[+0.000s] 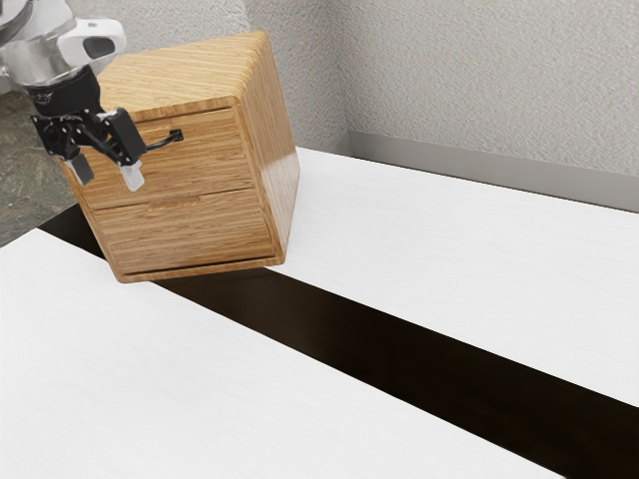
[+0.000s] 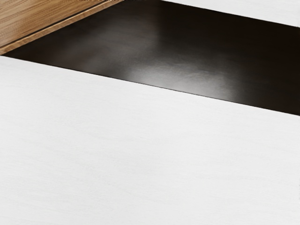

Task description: Pull the drawer handle with one arm to open the drawer

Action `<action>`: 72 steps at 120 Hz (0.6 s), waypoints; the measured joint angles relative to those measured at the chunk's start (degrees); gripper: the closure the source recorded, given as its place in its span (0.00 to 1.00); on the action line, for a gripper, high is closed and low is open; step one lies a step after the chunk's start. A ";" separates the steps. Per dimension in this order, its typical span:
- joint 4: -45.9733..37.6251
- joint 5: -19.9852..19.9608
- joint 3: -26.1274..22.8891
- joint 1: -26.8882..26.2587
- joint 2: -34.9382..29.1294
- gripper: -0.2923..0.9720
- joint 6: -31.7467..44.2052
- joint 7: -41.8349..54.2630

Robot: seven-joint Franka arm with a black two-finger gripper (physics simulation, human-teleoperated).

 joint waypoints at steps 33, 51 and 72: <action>0.00 2.35 -2.07 -5.61 0.69 0.23 0.46 2.09; -0.06 7.30 -9.58 9.22 2.51 0.23 8.41 7.55; -3.08 22.99 -15.19 11.56 6.15 0.23 23.01 14.66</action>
